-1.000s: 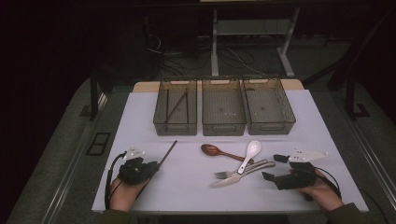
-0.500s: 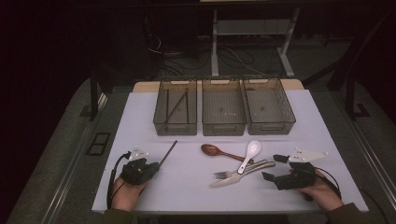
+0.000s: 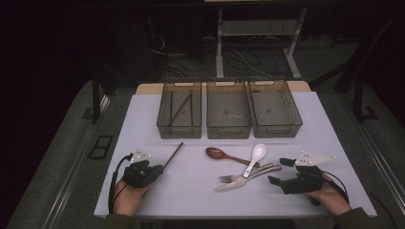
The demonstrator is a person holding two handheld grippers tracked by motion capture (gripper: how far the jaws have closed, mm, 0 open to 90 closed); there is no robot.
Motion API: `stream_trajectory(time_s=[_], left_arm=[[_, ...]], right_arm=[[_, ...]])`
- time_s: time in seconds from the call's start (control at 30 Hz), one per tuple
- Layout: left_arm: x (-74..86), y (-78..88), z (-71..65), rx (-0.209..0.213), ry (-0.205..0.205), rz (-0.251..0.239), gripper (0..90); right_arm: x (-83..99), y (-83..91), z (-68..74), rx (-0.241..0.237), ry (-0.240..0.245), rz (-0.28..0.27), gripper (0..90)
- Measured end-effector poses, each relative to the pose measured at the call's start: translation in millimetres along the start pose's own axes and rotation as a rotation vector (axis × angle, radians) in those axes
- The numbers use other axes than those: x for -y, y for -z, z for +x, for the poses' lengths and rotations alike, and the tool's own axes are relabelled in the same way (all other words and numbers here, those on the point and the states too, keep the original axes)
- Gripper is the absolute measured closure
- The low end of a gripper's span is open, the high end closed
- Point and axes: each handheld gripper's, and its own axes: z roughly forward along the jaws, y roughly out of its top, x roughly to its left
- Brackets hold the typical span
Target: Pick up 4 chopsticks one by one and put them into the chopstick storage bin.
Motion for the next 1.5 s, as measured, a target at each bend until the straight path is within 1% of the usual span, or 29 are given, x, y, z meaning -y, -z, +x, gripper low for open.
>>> stream_trajectory(time_s=[0.17,0.27,0.57,0.7,0.9,1.07,1.27,1.43,1.5], left_arm=[[-3.2,5.5,-0.2,0.019,-0.005,-0.017,83.8],[-5.4,9.3,-1.1,0.039,0.0,-0.033,83.8],[-13.8,14.3,-6.0,0.067,-0.025,-0.058,83.8],[-19.7,16.4,-7.6,0.089,-0.036,-0.075,83.7],[-32.3,16.8,-7.7,0.097,-0.049,-0.097,83.8],[-44.0,15.5,-7.7,0.1,-0.067,-0.105,83.7],[-63.3,11.8,-6.5,0.097,-0.087,-0.117,83.7],[-79.2,7.2,-4.0,0.105,-0.09,-0.131,83.7],[-84.5,5.3,-3.3,0.11,-0.084,-0.14,83.7]], right_arm=[[0.0,0.1,-0.2,0.0,-0.001,0.0,16.0],[0.0,-0.1,-0.1,-0.001,0.0,0.0,15.9],[0.1,-0.2,-0.1,-0.001,-0.002,0.001,15.9],[0.1,-0.3,-0.2,0.0,-0.004,0.002,15.9],[0.1,-0.4,-0.6,0.002,-0.007,0.003,15.9],[0.2,-0.2,-0.9,0.006,-0.009,0.002,15.9],[0.3,0.1,-1.0,0.007,-0.011,0.0,15.9],[0.6,0.4,-2.0,0.008,-0.013,-0.001,16.0],[0.7,0.8,-1.8,0.008,-0.016,-0.001,15.9]])
